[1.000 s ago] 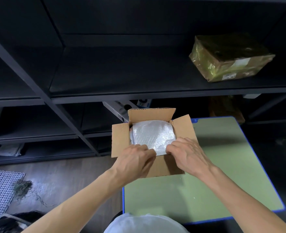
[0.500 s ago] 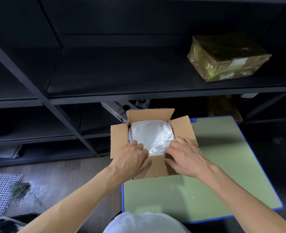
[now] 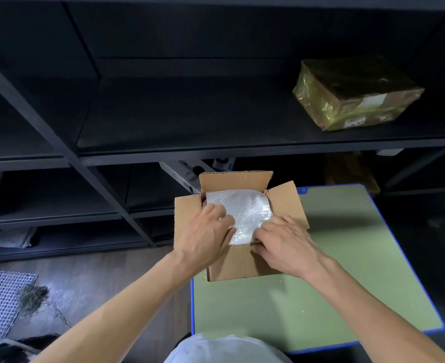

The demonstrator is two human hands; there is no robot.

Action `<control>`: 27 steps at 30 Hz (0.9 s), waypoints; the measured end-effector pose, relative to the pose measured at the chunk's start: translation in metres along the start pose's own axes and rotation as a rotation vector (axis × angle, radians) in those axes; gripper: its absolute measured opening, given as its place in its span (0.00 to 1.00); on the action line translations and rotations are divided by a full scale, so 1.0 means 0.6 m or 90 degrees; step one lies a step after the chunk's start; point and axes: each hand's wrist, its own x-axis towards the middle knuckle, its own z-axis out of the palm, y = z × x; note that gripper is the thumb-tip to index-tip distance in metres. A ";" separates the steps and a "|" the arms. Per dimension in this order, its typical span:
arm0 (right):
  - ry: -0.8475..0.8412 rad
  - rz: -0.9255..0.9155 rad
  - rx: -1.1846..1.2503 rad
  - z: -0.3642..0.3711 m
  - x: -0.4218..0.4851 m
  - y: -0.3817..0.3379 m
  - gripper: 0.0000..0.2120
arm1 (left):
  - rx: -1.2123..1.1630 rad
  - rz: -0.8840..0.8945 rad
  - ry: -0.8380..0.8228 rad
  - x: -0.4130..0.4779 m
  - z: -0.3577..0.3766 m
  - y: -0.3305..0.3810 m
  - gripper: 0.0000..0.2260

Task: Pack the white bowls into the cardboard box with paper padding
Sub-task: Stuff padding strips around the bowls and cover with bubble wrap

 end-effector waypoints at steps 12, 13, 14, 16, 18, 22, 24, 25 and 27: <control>0.036 0.011 0.023 0.016 -0.007 0.005 0.14 | 0.169 -0.082 -0.145 -0.001 0.016 -0.043 0.41; 0.043 0.011 0.023 0.015 -0.008 0.005 0.14 | 0.167 -0.080 -0.146 0.000 0.013 -0.043 0.41; 0.054 0.012 0.022 0.013 -0.008 0.005 0.14 | 0.162 -0.076 -0.141 0.000 0.009 -0.042 0.41; 0.078 0.021 0.020 0.009 -0.009 0.008 0.13 | 0.152 -0.061 -0.111 -0.003 0.002 -0.040 0.38; 0.092 0.032 0.025 0.002 -0.008 0.010 0.12 | 0.136 -0.046 -0.087 -0.009 -0.004 -0.036 0.35; 0.120 0.051 0.042 -0.009 -0.009 0.012 0.09 | 0.065 -0.059 -0.052 -0.026 -0.010 -0.029 0.30; 0.123 0.063 0.047 -0.012 -0.012 0.013 0.08 | 0.021 -0.083 -0.035 -0.041 -0.012 -0.028 0.27; 0.123 0.068 0.048 -0.014 -0.014 0.014 0.08 | -0.001 -0.098 -0.023 -0.048 -0.014 -0.029 0.25; 0.131 0.080 0.056 -0.019 -0.017 0.019 0.08 | -0.038 -0.126 0.011 -0.056 -0.019 -0.030 0.21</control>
